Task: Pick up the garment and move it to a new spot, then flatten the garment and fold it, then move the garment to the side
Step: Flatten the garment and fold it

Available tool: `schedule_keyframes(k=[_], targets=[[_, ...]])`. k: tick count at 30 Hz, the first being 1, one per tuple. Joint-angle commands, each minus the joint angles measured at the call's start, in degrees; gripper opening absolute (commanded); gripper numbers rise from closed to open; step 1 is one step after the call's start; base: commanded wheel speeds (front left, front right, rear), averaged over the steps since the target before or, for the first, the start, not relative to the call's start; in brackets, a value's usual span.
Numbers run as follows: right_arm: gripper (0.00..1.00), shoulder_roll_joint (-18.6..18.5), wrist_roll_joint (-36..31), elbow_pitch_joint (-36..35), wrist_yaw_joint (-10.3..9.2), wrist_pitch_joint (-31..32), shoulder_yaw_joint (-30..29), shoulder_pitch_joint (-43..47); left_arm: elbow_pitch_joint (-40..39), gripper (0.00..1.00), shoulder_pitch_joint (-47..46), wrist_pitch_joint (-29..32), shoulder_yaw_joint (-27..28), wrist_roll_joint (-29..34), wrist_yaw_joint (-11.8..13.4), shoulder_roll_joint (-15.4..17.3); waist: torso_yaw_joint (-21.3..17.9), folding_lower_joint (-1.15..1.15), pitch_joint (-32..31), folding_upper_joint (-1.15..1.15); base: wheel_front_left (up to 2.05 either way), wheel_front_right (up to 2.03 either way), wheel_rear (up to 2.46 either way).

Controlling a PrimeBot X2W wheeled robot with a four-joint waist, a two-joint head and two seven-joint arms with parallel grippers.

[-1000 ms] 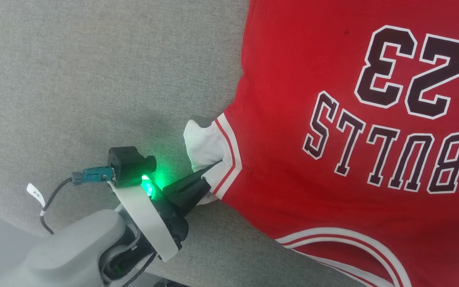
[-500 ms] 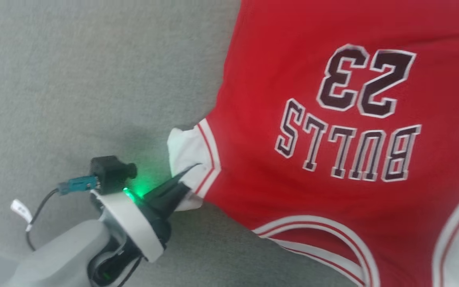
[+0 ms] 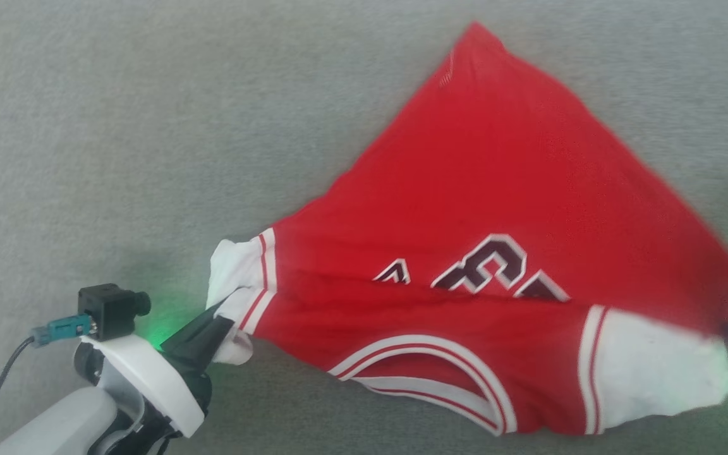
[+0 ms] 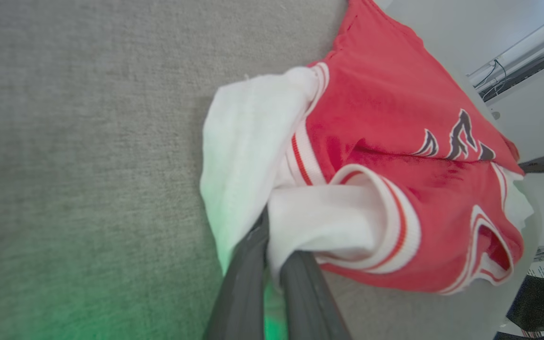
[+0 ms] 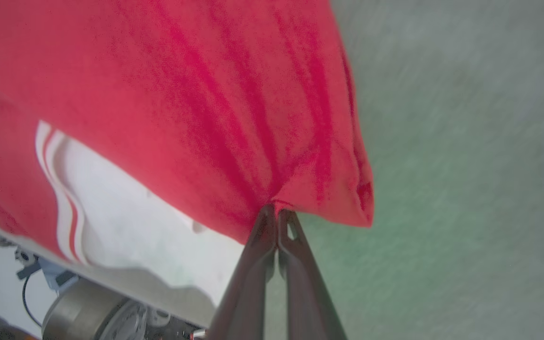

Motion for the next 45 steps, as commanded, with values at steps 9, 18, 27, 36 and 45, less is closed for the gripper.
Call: schedule_keyframes(k=[9,18,27,36,45], targets=[[0.0,5.34,-2.25,-10.33,0.0,0.77,5.15,13.77,-0.32,0.0,2.88,0.12,2.52,0.84,0.2,0.49,-3.53,0.0,-2.32,0.0,0.0,0.0,0.0],[1.0,3.28,-2.05,-14.98,0.0,-5.0,2.05,13.49,-0.55,0.0,3.46,0.09,2.91,1.72,0.2,0.11,-3.01,0.0,-2.56,0.0,0.0,0.0,0.0],[1.0,0.74,1.01,-16.62,0.0,-5.8,-9.29,0.61,-1.76,0.0,1.53,0.08,2.64,3.4,0.19,-2.45,1.0,0.0,-0.4,0.0,0.0,0.0,0.0],[1.0,2.58,-10.06,-0.96,0.0,-10.06,6.0,-22.23,-1.22,0.0,-2.56,0.08,0.61,3.4,0.19,-5.67,5.54,0.0,3.51,0.0,0.0,0.0,0.0],[1.0,4.81,-12.54,15.79,0.0,-10.99,21.06,-35.33,0.05,0.0,-4.46,0.15,-0.98,3.21,0.21,-8.09,8.09,0.0,6.05,0.0,0.0,0.0,0.0]])
